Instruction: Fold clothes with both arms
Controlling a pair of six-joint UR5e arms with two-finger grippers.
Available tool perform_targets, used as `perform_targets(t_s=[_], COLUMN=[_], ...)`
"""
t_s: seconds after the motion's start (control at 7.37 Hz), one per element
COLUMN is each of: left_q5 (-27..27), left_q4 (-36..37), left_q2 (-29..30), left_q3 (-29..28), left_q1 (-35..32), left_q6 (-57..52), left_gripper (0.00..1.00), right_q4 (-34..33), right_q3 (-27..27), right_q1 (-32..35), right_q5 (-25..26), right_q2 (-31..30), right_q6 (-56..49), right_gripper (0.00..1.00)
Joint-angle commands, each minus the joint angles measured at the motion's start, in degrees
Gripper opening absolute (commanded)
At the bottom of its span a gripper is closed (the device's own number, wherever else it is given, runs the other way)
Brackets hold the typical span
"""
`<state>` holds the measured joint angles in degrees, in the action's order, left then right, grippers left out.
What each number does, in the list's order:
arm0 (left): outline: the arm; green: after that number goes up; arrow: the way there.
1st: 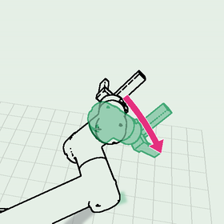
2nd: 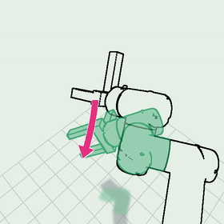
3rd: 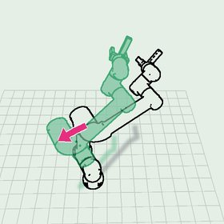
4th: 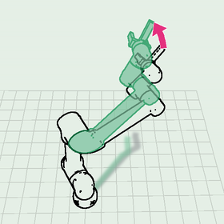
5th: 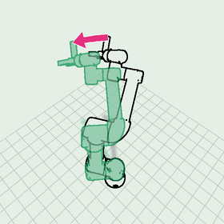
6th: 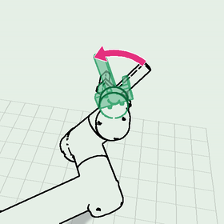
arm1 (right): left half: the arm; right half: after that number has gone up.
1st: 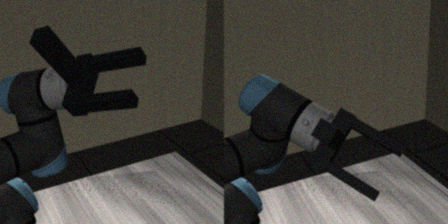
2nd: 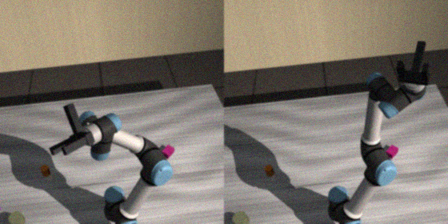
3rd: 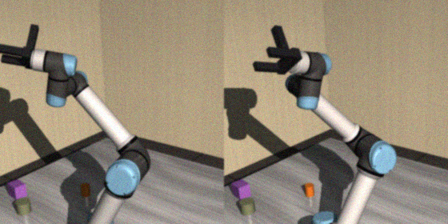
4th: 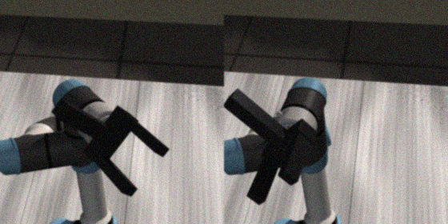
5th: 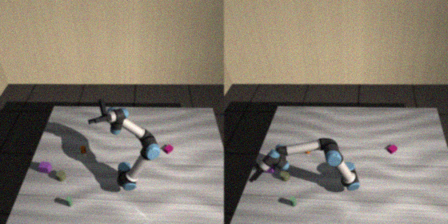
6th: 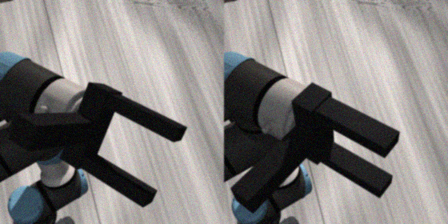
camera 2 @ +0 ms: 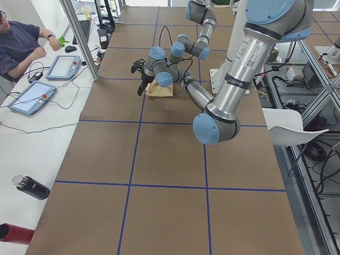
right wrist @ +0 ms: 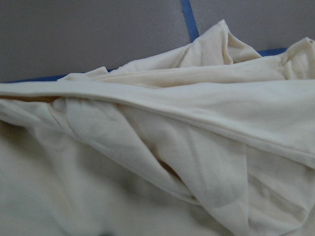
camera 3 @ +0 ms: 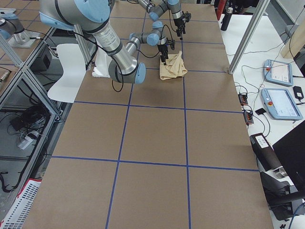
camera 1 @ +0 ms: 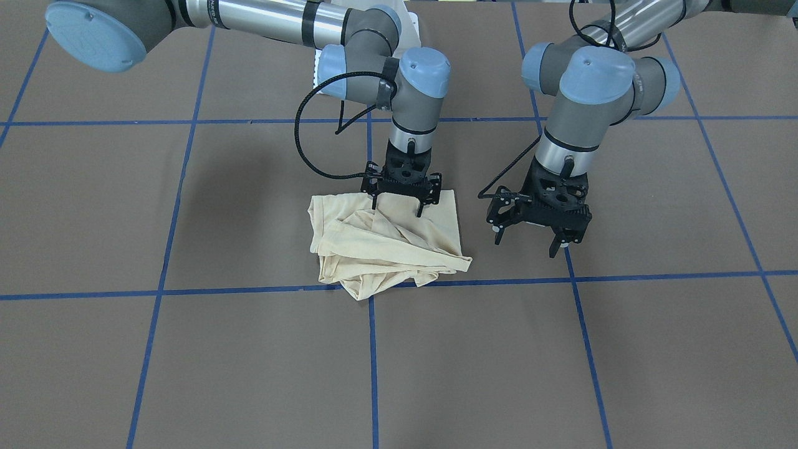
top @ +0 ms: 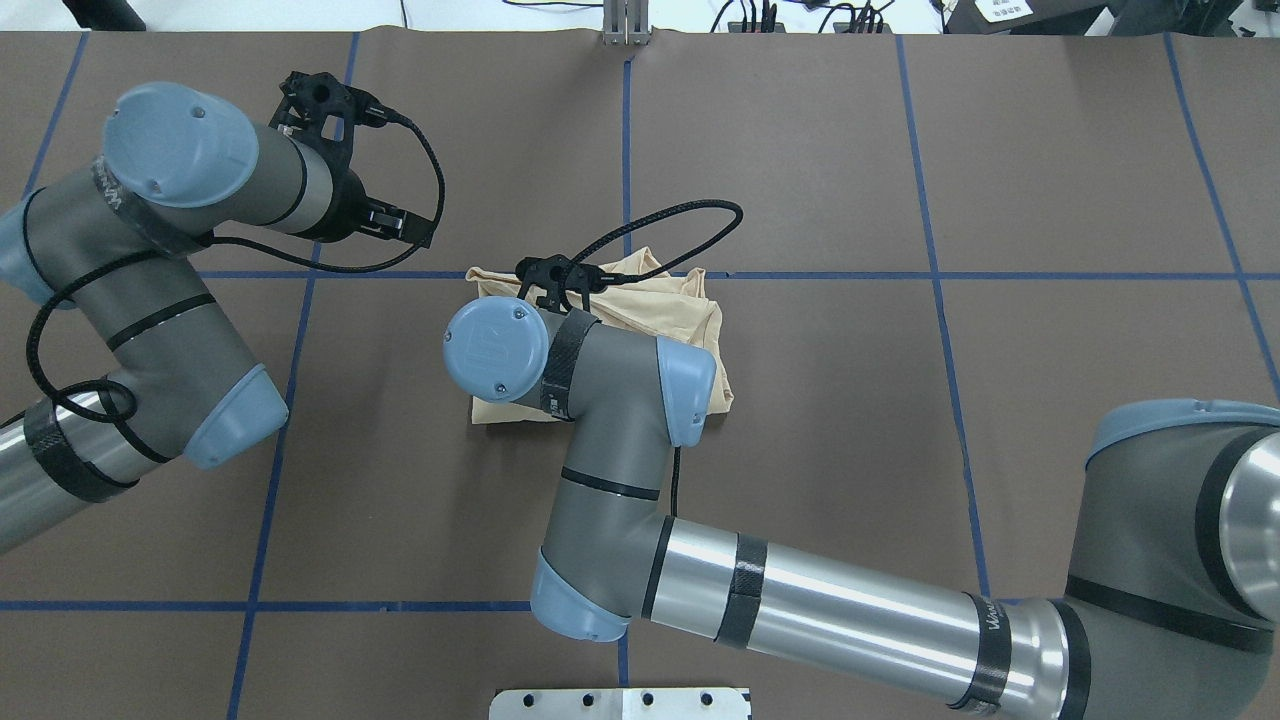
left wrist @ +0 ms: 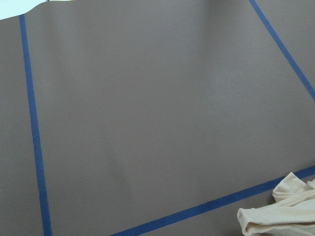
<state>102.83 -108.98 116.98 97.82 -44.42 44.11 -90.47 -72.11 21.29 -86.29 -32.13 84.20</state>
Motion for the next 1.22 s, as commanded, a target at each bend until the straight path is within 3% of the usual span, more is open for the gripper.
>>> perform_targets(t_s=[0.0,0.14,0.27,0.54,0.81,0.95,1.09], left_q5=[0.0,0.0,0.0,-0.09,-0.09,0.0,0.0], left_q4=[0.0,0.0,0.0,0.0,0.0,0.0,0.0], left_q2=[0.0,-0.09,-0.09,-0.17,-0.26,-0.26,-0.35], left_q3=[0.0,0.0,0.0,0.0,0.26,0.35,0.87], left_q1=[0.04,0.04,-0.05,0.04,-0.05,0.04,0.04], left_q6=[0.01,0.01,0.01,0.01,0.09,0.09,0.09], left_gripper=[1.0,1.0,1.0,1.0,1.0,1.0,1.0], right_q4=[0.38,0.38,0.47,1.08,13.06,13.65,13.48], right_q3=[1.0,1.09,1.09,2.31,9.75,9.97,9.97], right_q1=[-0.02,0.5,1.81,7.69,11.56,13.15,14.47], right_q5=[2.26,2.79,4.19,4.11,4.2,3.59,0.37], right_q2=[0.05,0.05,0.05,0.23,0.31,1.7,3.37], right_q6=[-0.52,-0.79,-2.88,-10.34,-13.69,-14.41,-14.5], right_gripper=[0.61,0.45,0.39,0.39,0.39,0.42,0.55])
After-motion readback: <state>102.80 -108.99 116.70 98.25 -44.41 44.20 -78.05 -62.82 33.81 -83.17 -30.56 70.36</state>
